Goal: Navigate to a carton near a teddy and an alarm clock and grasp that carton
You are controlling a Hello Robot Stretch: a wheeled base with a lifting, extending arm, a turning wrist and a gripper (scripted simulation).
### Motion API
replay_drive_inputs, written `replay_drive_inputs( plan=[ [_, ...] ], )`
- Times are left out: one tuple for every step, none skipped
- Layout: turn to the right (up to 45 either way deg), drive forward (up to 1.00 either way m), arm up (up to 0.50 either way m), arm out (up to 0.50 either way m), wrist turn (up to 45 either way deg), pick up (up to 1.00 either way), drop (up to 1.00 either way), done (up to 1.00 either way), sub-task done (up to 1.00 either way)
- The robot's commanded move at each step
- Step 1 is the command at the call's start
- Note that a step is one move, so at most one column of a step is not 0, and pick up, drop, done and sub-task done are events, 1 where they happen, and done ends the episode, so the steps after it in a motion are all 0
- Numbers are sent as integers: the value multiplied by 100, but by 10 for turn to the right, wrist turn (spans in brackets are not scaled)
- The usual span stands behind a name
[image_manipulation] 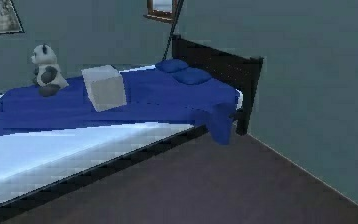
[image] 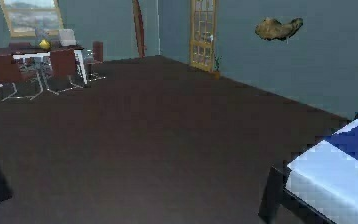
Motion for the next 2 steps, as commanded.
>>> replay_drive_inputs(
  plan=[
    [0,95,0,0,0,0,0,0,0],
    [30,0,0,0,0,0,0,0,0]
  ],
)
